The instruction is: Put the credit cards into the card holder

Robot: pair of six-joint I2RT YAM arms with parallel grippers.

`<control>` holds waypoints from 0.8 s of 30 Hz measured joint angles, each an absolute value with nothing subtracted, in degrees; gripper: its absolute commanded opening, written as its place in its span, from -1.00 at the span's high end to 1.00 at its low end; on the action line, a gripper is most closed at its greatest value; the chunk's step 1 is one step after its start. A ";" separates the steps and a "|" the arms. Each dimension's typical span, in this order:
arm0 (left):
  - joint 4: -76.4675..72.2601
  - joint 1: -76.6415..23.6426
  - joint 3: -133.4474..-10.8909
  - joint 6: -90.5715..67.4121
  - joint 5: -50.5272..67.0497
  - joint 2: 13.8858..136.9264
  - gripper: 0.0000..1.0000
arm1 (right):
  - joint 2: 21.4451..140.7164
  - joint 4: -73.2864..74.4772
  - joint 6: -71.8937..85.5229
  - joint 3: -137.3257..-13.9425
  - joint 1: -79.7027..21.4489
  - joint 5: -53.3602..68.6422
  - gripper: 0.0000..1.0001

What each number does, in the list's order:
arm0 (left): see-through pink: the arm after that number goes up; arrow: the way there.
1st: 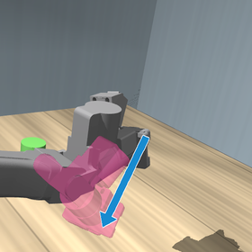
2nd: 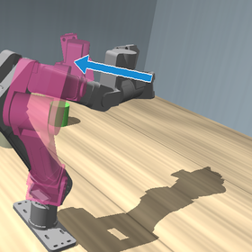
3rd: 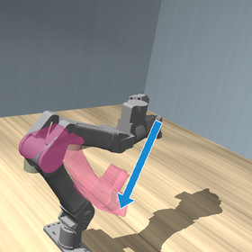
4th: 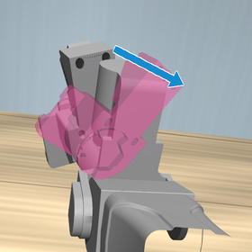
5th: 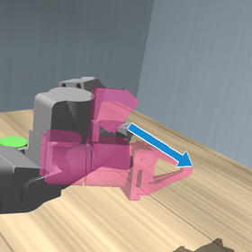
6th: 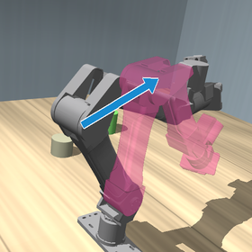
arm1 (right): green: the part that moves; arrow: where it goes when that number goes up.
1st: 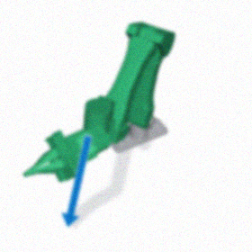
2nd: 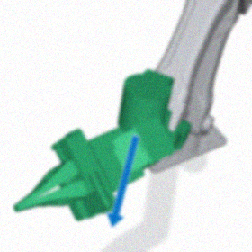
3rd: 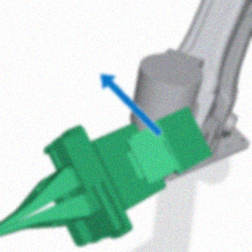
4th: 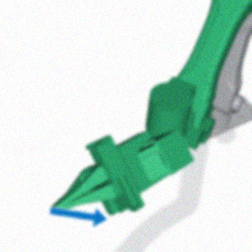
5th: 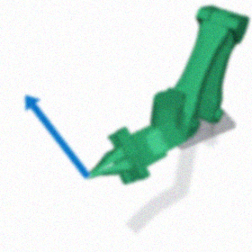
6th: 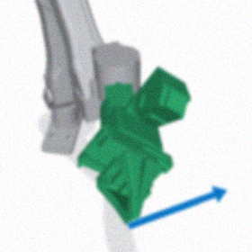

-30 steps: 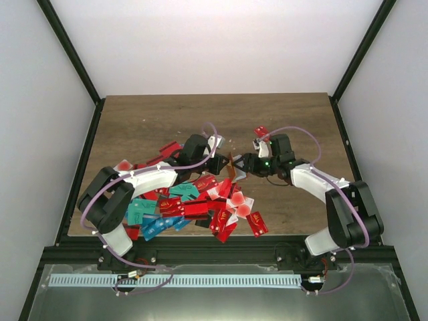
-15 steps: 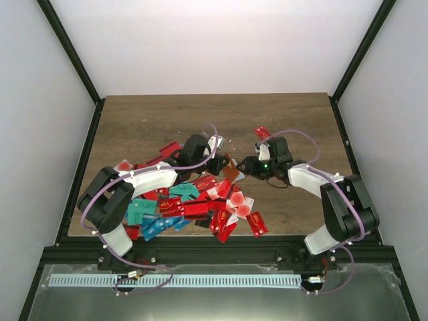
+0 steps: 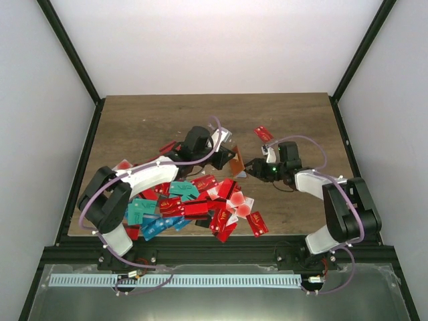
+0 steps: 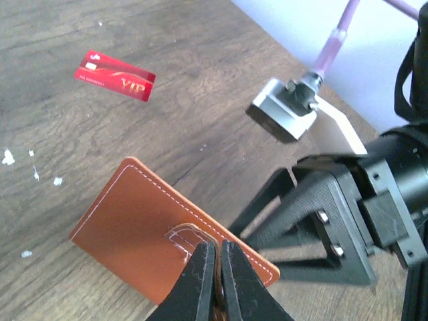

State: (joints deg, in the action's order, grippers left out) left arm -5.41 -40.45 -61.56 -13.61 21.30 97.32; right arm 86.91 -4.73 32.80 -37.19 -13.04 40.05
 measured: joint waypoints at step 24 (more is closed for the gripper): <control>-4.99 -39.72 -68.10 -12.05 27.40 106.63 0.91 | 84.12 -10.79 34.02 -35.22 -12.93 42.48 0.47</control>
State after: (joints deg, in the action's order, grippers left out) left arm -4.99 -39.72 -68.10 -12.05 27.40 106.63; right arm 84.12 -10.79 34.02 -35.22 -12.93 42.48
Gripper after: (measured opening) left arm 0.047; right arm 0.281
